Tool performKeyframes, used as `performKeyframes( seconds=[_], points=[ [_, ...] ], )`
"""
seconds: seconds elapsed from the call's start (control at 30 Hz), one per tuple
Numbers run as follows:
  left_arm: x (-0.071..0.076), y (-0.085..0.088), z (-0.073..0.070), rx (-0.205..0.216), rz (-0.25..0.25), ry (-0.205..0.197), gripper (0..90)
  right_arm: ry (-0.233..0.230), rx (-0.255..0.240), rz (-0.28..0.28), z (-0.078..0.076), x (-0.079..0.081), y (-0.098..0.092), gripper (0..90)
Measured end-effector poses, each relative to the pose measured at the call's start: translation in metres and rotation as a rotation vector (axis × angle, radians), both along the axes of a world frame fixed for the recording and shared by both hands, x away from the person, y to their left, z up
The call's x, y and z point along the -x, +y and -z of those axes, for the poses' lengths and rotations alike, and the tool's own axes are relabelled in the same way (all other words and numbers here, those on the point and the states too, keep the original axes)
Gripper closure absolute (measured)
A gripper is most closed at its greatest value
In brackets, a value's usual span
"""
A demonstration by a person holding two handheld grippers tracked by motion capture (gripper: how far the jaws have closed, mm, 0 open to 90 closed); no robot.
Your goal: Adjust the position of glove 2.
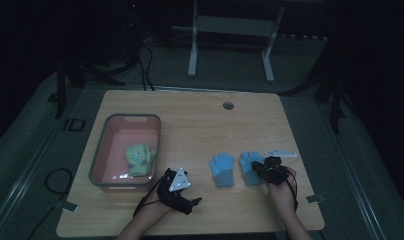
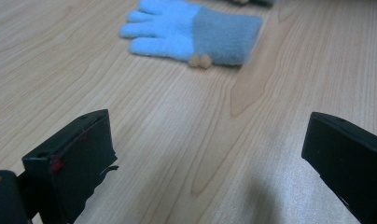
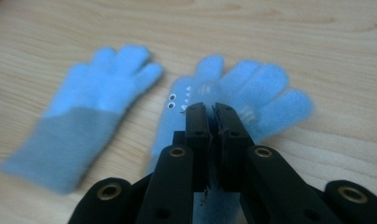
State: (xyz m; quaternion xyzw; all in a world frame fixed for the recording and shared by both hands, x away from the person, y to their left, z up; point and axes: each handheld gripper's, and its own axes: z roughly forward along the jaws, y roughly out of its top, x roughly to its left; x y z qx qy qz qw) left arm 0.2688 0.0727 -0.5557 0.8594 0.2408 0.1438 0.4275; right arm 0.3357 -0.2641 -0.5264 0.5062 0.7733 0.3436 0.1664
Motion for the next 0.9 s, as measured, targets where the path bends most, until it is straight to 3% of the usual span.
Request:
performKeyframes(
  seconds=[0.2, 0.5, 0.57, 0.73, 0.9],
  points=[
    [0.000, -0.001, 0.001, 0.000, 0.007, 0.004, 2.6, 0.037, 0.058, -0.001, 0.015, -0.006, -0.003, 80.1],
    [0.001, -0.002, 0.002, -0.011, 0.016, 0.005, 2.6, 0.020, 0.096, -0.041, 0.012, -0.006, -0.001, 69.8],
    [0.000, -0.002, 0.002, -0.009, 0.017, 0.006, 2.6, 0.002, 0.111, -0.068, 0.007, -0.004, -0.002, 68.7],
    [0.000, -0.002, 0.002, -0.014, 0.017, 0.008, 2.6, -0.034, 0.129, -0.211, 0.004, -0.002, -0.005, 65.0],
    [0.000, -0.001, 0.002, -0.020, 0.013, 0.009, 2.6, -0.021, 0.116, -0.225, 0.008, -0.002, -0.008, 64.9]
  ],
)
